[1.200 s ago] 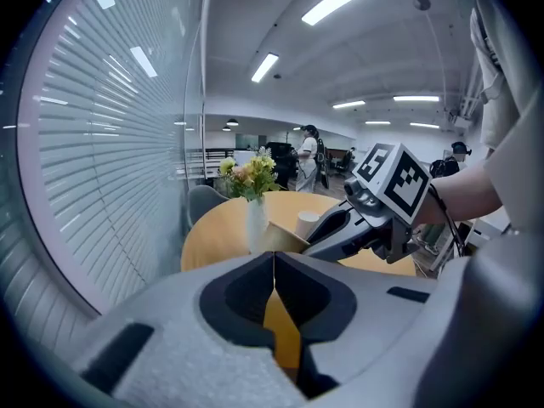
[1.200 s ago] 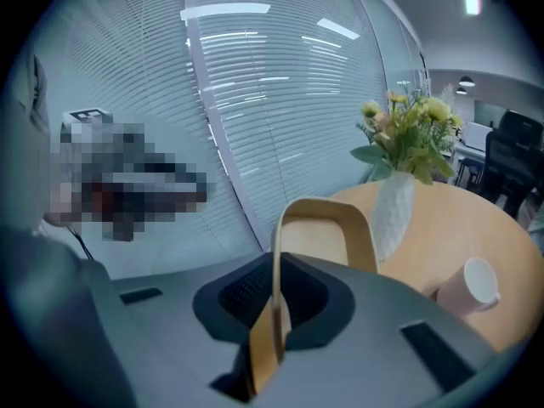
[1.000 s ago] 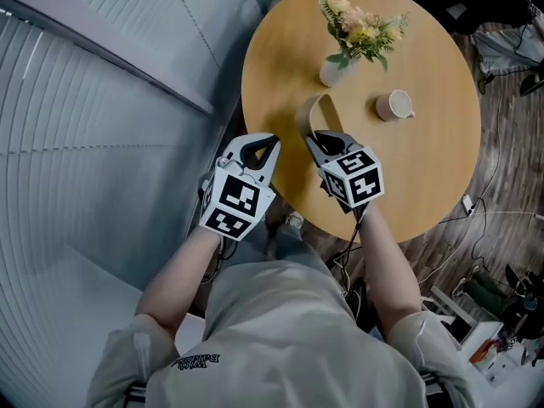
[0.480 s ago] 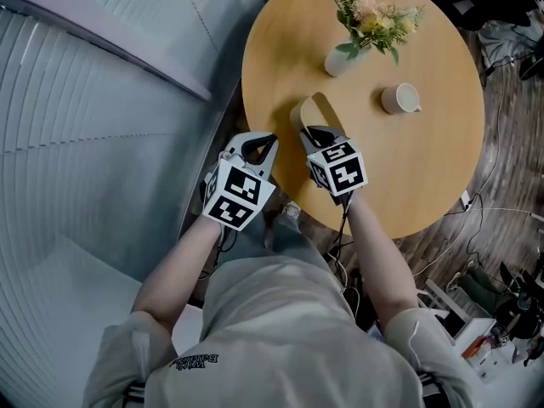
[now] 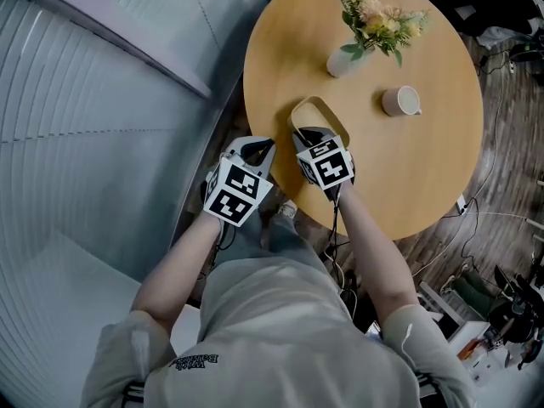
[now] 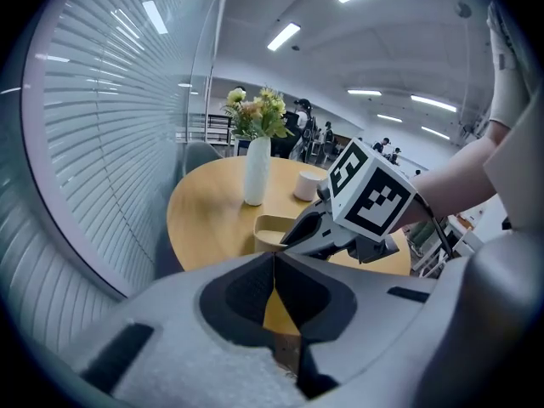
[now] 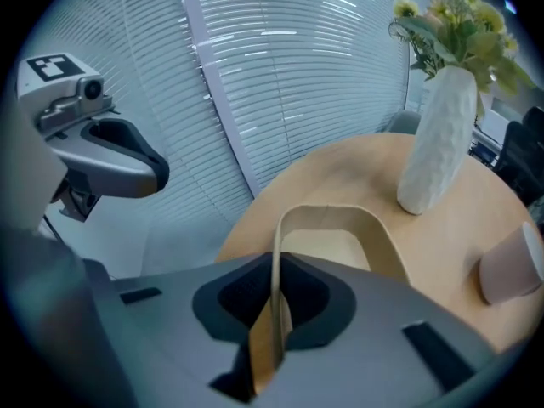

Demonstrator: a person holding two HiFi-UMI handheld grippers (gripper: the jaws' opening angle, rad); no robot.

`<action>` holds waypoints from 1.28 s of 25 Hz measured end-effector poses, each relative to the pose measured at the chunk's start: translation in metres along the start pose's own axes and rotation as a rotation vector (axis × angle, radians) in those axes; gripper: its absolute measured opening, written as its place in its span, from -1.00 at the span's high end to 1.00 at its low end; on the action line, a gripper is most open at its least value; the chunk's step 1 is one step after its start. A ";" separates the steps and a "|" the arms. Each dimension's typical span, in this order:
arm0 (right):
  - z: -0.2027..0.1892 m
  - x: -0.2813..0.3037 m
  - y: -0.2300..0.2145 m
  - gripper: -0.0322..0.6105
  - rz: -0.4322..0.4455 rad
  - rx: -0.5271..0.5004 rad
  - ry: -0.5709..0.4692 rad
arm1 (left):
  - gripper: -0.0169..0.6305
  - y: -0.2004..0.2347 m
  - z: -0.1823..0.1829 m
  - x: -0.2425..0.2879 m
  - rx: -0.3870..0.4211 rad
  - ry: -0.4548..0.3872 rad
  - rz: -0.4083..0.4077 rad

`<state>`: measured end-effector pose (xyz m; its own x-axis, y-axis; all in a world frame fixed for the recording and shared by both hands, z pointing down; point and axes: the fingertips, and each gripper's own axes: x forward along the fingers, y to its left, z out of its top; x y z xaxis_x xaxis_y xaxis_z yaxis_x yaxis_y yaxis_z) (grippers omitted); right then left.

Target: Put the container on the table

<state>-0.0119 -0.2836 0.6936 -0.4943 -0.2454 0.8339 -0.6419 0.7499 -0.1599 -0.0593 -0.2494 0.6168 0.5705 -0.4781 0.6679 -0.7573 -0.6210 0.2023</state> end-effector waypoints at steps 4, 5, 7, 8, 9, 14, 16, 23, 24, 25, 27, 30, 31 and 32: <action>-0.003 0.004 0.002 0.78 0.015 0.029 0.010 | 0.88 0.000 -0.004 0.001 0.016 0.006 0.010; -0.004 0.004 0.002 0.78 0.017 0.032 0.008 | 0.88 0.000 -0.006 0.001 0.013 0.007 0.008; -0.004 0.003 0.004 0.78 0.017 0.037 0.006 | 0.88 0.000 -0.008 -0.002 0.004 0.006 0.009; -0.003 0.001 0.005 0.78 0.013 0.039 0.000 | 0.88 0.000 -0.008 -0.004 0.001 0.006 0.012; -0.002 -0.001 0.005 0.78 0.007 0.041 -0.007 | 0.88 0.000 -0.008 -0.007 -0.002 0.004 0.016; 0.010 -0.020 0.005 0.78 -0.019 0.055 -0.067 | 0.88 -0.002 -0.004 -0.019 0.001 -0.011 0.031; 0.016 -0.033 0.007 0.78 -0.023 0.056 -0.095 | 0.88 0.000 0.002 -0.027 0.002 -0.026 0.044; 0.061 -0.105 0.014 0.78 -0.065 0.051 -0.268 | 0.88 0.006 0.050 -0.069 0.053 -0.120 0.109; 0.068 -0.117 0.015 0.78 -0.073 0.049 -0.297 | 0.88 0.006 0.058 -0.076 0.061 -0.137 0.118; 0.075 -0.129 0.016 0.78 -0.079 0.046 -0.324 | 0.88 0.005 0.066 -0.084 0.072 -0.154 0.129; 0.087 -0.154 0.020 0.78 -0.087 0.044 -0.376 | 0.88 0.003 0.081 -0.098 0.110 -0.181 0.158; 0.109 -0.197 0.029 0.78 -0.095 0.037 -0.473 | 0.88 0.006 0.101 -0.120 0.152 -0.216 0.202; 0.117 -0.212 0.033 0.78 -0.100 0.030 -0.510 | 0.88 0.006 0.108 -0.128 0.160 -0.232 0.212; 0.124 -0.227 0.037 0.78 -0.105 0.023 -0.545 | 0.88 0.005 0.115 -0.136 0.170 -0.248 0.222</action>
<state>0.0042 -0.2762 0.4327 -0.6545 -0.6054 0.4529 -0.7140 0.6920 -0.1069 -0.1041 -0.2594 0.4445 0.4735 -0.7358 0.4842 -0.8195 -0.5695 -0.0639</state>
